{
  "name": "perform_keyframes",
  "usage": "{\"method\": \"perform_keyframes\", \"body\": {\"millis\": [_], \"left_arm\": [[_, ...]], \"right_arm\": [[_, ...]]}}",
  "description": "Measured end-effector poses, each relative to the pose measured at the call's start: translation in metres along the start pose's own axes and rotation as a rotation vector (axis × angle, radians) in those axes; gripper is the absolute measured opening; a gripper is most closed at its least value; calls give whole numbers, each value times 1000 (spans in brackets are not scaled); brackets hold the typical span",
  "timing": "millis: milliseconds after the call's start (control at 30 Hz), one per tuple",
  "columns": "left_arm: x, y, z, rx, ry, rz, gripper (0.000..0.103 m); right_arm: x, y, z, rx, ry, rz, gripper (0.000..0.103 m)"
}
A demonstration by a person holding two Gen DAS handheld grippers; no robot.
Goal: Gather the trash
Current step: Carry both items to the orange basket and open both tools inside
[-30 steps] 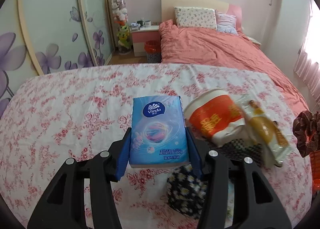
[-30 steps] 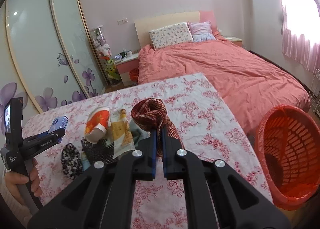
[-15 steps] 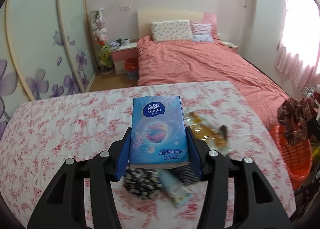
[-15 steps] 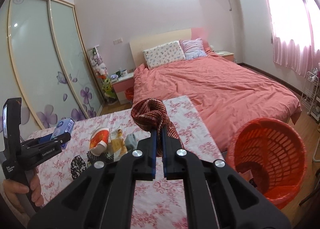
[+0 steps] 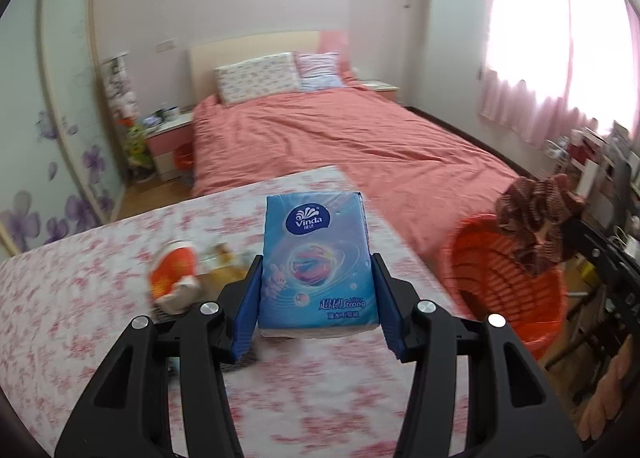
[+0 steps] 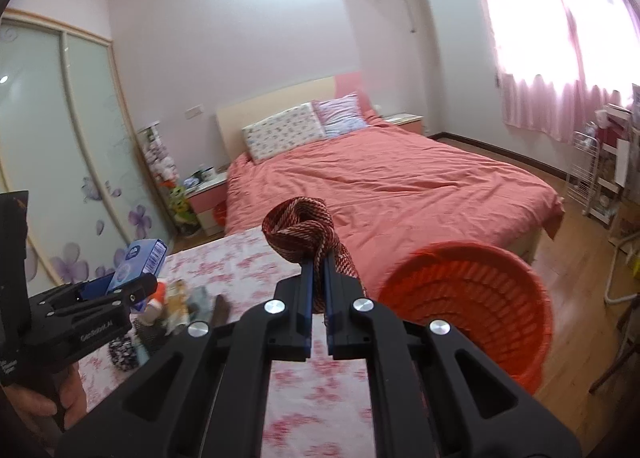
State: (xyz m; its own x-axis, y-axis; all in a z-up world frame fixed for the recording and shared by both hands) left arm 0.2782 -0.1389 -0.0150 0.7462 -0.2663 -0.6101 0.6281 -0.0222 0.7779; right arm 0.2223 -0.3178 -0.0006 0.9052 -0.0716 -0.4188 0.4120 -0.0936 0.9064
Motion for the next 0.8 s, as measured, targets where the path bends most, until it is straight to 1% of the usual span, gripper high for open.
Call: {"method": "perform_keyframes", "body": {"millis": [200, 400, 533, 700, 800], "left_arm": [[12, -14, 65, 64, -119, -31, 52], [32, -29, 110, 108, -209, -79, 52], [46, -38, 135, 128, -251, -110, 52], [66, -50, 163, 154, -283, -150, 52], [77, -57, 171, 160, -295, -179, 53]], "right_arm": [[-2, -11, 55, 68, -56, -7, 6], [3, -24, 100, 133, -81, -20, 6], [12, -31, 124, 165, -93, -29, 6], [22, -41, 143, 194, -95, -36, 6], [33, -47, 157, 217, -95, -43, 8]]}}
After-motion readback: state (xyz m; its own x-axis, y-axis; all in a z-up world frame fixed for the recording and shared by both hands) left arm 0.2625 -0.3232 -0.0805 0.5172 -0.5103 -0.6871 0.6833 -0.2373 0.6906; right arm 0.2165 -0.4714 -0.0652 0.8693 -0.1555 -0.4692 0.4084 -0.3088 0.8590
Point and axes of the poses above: each gripper's, at about its wrist camera, not at the fingertips, and x roughly the way its jaws point, z to its right, y to its top, the point moved 8 cm from there along x, roughly the way its jaws point, and after that the axes turned 13 degrees about -x, right-handed, at the moved point
